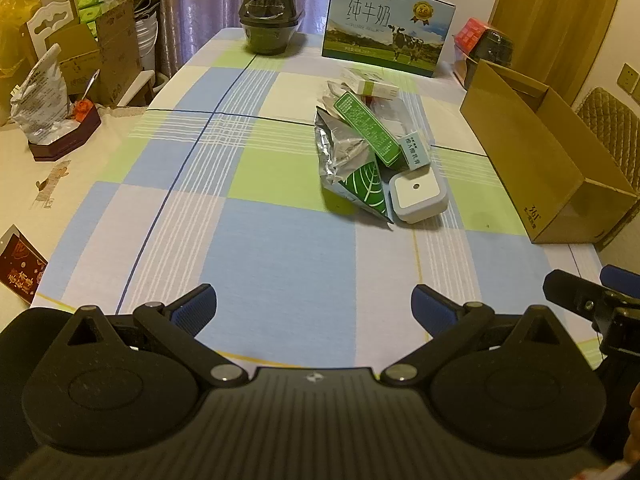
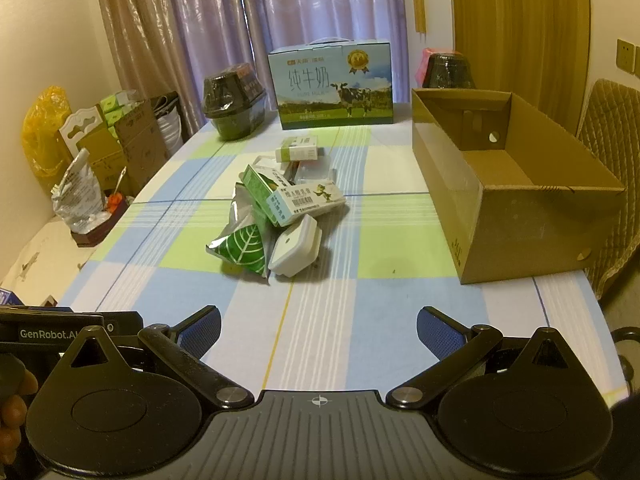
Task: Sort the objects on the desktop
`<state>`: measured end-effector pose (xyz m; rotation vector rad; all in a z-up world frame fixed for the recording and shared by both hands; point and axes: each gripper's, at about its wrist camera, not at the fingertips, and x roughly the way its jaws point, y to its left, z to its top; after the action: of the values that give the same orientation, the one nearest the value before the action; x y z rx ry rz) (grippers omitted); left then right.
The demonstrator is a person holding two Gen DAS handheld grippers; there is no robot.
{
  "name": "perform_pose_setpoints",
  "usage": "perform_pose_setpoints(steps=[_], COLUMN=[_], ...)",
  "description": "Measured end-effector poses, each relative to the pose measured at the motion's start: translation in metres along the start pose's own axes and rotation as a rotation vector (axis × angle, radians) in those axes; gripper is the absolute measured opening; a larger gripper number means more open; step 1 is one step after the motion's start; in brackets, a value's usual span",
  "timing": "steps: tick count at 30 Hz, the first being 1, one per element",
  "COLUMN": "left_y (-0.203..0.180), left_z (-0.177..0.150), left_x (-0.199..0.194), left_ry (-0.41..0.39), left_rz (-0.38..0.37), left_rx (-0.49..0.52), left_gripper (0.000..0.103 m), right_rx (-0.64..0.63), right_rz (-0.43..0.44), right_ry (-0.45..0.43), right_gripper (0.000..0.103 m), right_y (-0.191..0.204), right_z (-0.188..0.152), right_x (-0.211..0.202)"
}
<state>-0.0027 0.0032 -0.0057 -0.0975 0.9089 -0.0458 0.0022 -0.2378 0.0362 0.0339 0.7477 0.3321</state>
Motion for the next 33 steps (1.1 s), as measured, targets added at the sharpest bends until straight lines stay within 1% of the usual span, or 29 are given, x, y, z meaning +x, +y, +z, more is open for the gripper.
perform_pose_setpoints(steps=[33], left_y=[0.0036], left_z=[-0.0006], left_x=[-0.0009], left_ry=[0.003], left_rz=[-0.004], left_rx=[-0.014], left_gripper=[0.102], right_rx=[-0.008], right_rz=[0.005], right_ry=[0.014], right_gripper=[0.101], right_y=[0.0037], right_z=[-0.0032], right_x=[0.0023])
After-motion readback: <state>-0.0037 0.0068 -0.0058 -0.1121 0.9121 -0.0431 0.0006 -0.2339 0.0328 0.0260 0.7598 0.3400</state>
